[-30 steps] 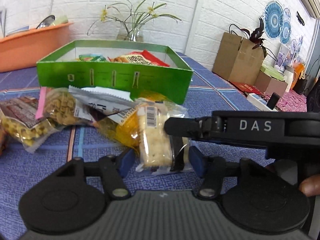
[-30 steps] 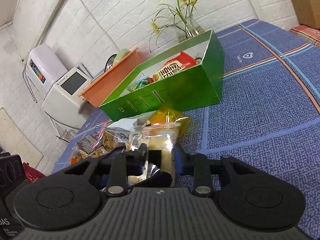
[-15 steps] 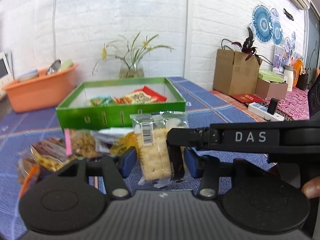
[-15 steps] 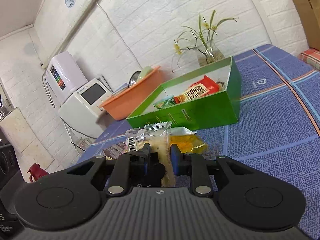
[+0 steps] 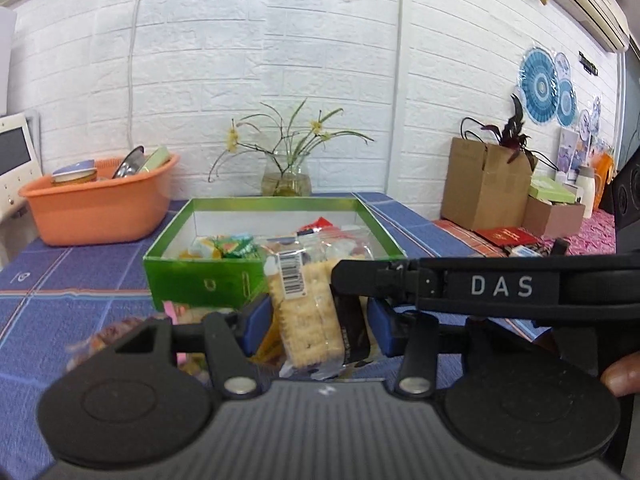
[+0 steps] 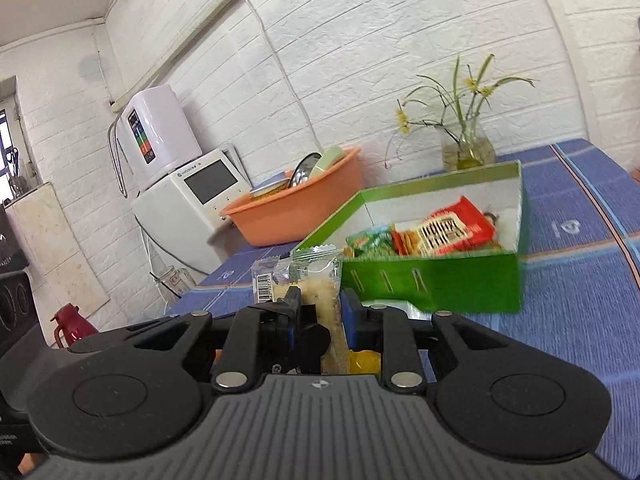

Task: Organize snacks
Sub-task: 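Carry both clear packs over the green box and open both grippers inside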

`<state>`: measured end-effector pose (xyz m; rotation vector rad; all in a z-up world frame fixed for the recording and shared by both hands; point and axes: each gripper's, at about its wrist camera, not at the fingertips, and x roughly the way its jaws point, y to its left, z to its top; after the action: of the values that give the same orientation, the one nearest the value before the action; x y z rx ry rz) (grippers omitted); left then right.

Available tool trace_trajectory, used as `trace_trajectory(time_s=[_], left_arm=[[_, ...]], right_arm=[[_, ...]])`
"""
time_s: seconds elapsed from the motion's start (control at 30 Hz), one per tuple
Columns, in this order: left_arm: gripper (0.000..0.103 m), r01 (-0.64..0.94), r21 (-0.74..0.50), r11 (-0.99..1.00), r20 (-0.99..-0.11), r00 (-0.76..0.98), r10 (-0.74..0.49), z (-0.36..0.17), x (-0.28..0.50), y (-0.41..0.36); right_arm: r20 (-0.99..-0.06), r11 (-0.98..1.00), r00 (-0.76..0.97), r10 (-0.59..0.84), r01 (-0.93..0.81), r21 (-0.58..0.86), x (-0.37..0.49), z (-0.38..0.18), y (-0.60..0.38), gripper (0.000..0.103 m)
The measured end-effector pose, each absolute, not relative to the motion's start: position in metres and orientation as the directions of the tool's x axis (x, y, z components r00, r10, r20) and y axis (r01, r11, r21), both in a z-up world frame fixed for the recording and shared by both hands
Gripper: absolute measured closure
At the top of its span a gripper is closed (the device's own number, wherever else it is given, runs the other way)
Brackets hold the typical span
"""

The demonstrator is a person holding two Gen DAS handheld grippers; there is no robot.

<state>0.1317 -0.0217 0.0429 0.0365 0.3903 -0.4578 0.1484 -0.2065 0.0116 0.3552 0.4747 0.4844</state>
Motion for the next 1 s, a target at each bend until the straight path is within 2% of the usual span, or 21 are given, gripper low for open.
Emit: trace_trajectory(time_s=[0.1, 0.2, 0.4, 0.47, 0.53, 0.57, 0.6, 0.67, 0.73, 0.9, 1.0], left_arm=[[0.056, 0.440, -0.053, 0.896, -0.359, 0.829, -0.428, 0.056, 0.167, -0.031], [0.055, 0.441, -0.045, 0.896, -0.347, 0.835, -0.428, 0.062, 0.205, -0.052], [0.053, 0.410, -0.136, 0.902, -0.368, 0.825, -0.430, 0.032, 0.263, -0.080], [0.053, 0.401, -0.216, 0.890, -0.355, 0.817, -0.454, 0.024, 0.269, -0.070], [0.050, 0.397, -0.242, 0.886, -0.366, 0.808, -0.462, 0.023, 0.278, -0.064], [0.048, 0.391, -0.258, 0.883, -0.360, 0.810, -0.464, 0.024, 0.280, -0.058], [0.043, 0.377, -0.290, 0.880, -0.342, 0.818, -0.463, 0.026, 0.282, -0.051], [0.042, 0.344, -0.350, 0.872, -0.319, 0.831, -0.456, 0.031, 0.285, -0.035], [0.040, 0.322, -0.359, 0.876, -0.314, 0.843, -0.438, 0.039, 0.284, -0.021], [0.033, 0.329, -0.253, 0.910, -0.301, 0.867, -0.397, 0.062, 0.256, 0.000], [0.024, 0.326, -0.210, 0.922, -0.335, 0.862, -0.381, 0.063, 0.229, 0.006]], right_arm=[[-0.314, 0.837, 0.809, 0.497, -0.351, 0.420, 0.177, 0.018, -0.212, 0.062], [-0.282, 0.831, 0.843, 0.459, -0.294, 0.473, 0.207, 0.018, -0.230, 0.062], [-0.315, 0.800, 0.879, 0.359, -0.116, 0.589, 0.253, -0.014, -0.262, 0.064], [-0.283, 0.788, 0.904, 0.320, -0.088, 0.609, 0.254, -0.018, -0.270, 0.056], [-0.241, 0.777, 0.925, 0.295, -0.086, 0.623, 0.254, -0.018, -0.275, 0.030], [-0.243, 0.789, 0.930, 0.275, -0.074, 0.609, 0.254, -0.017, -0.275, 0.003], [-0.253, 0.810, 0.936, 0.246, -0.055, 0.583, 0.253, -0.014, -0.273, 0.000], [-0.252, 0.842, 0.942, 0.223, -0.055, 0.537, 0.248, -0.010, -0.270, 0.000], [-0.264, 0.849, 0.936, 0.235, -0.065, 0.525, 0.241, -0.006, -0.268, 0.000], [-0.295, 0.849, 0.906, 0.303, -0.116, 0.516, 0.210, -0.003, -0.264, 0.000], [-0.336, 0.836, 0.860, 0.383, -0.168, 0.522, 0.189, -0.005, -0.261, 0.000]])
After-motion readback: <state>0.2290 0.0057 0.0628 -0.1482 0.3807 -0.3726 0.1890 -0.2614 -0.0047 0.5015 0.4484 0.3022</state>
